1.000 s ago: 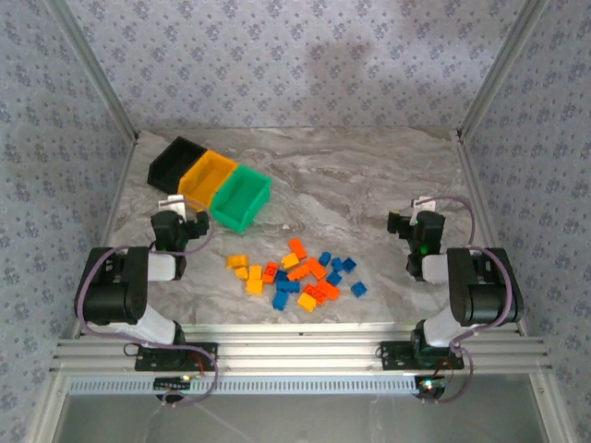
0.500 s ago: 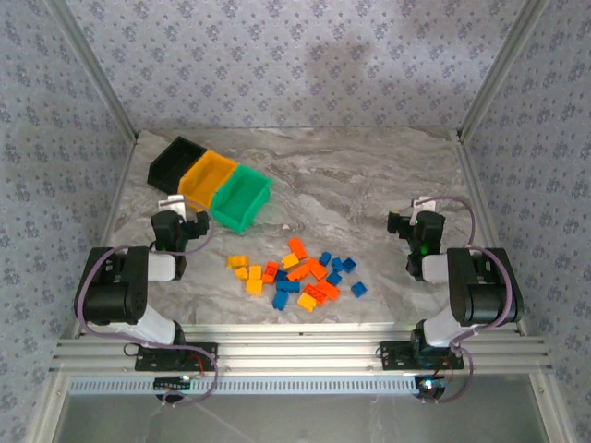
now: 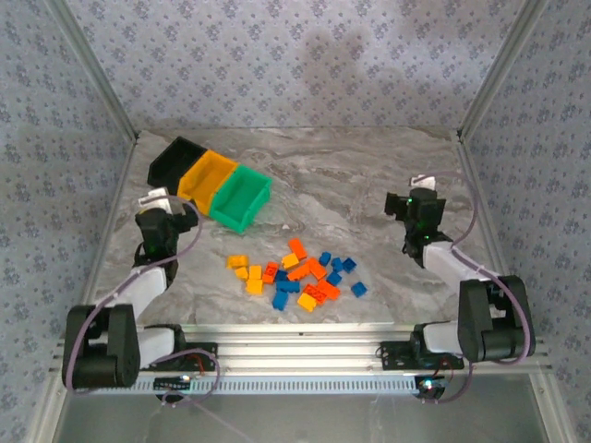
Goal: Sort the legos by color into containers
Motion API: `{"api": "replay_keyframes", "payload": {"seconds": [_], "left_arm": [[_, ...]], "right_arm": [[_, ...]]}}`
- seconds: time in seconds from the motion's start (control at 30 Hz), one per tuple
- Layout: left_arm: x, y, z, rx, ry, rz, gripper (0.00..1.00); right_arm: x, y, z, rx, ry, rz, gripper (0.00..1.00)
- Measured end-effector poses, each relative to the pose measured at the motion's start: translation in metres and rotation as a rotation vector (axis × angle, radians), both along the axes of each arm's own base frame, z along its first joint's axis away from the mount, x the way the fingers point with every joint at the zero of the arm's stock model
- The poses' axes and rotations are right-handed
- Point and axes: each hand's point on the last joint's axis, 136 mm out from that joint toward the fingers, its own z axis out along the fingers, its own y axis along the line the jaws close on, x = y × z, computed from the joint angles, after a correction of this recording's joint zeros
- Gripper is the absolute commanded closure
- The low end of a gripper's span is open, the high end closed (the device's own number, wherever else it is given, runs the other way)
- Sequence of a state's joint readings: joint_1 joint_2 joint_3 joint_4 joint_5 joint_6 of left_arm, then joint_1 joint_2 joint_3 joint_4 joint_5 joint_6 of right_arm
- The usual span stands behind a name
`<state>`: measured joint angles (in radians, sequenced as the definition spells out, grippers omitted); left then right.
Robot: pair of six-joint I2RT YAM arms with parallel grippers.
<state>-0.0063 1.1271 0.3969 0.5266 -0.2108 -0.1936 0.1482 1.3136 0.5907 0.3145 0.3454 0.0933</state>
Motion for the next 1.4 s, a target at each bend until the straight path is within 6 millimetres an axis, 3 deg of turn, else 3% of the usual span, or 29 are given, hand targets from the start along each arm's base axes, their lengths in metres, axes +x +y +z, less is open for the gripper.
{"api": "replay_keyframes", "payload": {"seconds": [0.17, 0.37, 0.53, 0.7, 0.8, 0.93, 1.2, 1.4], "left_arm": [[-0.01, 0.009, 0.036, -0.195, -0.129, 0.101, 0.0], [-0.005, 0.011, 0.061, -0.476, -0.156, 0.185, 0.0], [-0.001, 0.001, 0.056, -0.614, -0.115, 0.164, 0.0], [0.021, -0.028, 0.035, -0.651, 0.044, 0.054, 0.07], [0.031, -0.045, 0.031, -0.647, 0.131, -0.007, 0.1], [0.025, -0.061, 0.031, -0.645, 0.185, -0.067, 0.1], [-0.009, -0.079, 0.039, -0.643, 0.251, -0.113, 0.11], [-0.038, -0.074, 0.052, -0.645, 0.195, -0.105, 0.09]], "right_arm": [[-0.011, 0.03, 0.007, 0.008, 0.019, -0.087, 0.0], [-0.017, 0.022, 0.008, 0.232, 0.001, -0.269, 0.0], [-0.018, 0.035, -0.006, 0.313, 0.019, -0.217, 0.0], [-0.01, 0.05, -0.024, 0.439, 0.081, -0.136, 0.0], [-0.005, 0.069, -0.032, 0.507, 0.122, -0.045, 0.0], [-0.008, 0.122, -0.031, 0.542, 0.189, 0.123, 0.0], [0.021, 0.277, 0.005, 0.607, 0.29, 0.351, 0.08], [0.028, 0.368, -0.009, 0.66, 0.395, 0.301, 0.1]]}}
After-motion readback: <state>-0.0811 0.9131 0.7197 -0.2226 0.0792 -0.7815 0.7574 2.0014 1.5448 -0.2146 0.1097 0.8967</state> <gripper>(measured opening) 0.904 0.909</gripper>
